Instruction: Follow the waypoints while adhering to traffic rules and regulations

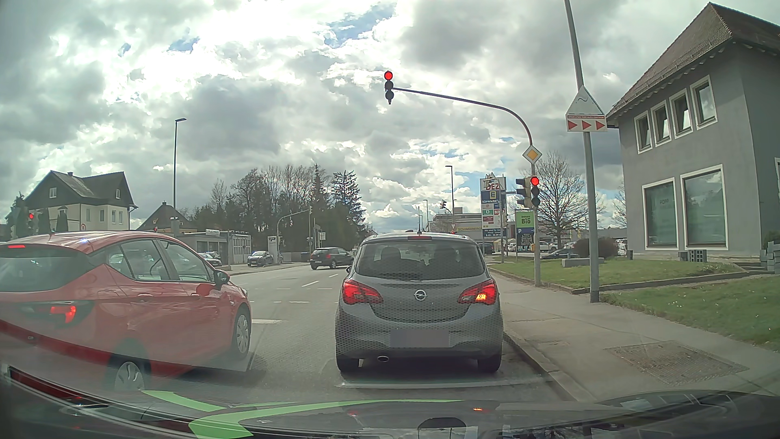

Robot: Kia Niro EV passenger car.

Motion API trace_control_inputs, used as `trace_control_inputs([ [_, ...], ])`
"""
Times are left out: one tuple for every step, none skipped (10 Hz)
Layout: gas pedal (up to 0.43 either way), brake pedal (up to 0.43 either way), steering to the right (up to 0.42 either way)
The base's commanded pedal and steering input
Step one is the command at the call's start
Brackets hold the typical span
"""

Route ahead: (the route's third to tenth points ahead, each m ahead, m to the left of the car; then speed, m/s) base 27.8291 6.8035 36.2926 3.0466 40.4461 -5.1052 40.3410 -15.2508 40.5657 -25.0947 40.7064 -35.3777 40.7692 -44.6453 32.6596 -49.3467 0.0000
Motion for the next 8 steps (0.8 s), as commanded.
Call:
trace_control_inputs([
  [0.0, 0.317, -0.004],
  [0.0, 0.317, -0.003],
  [0.0, 0.317, -0.003],
  [0.0, 0.317, -0.004],
  [0.0, 0.317, -0.003],
  [0.0, 0.317, -0.004],
  [0.0, 0.317, -0.003],
  [0.0, 0.317, -0.003],
])
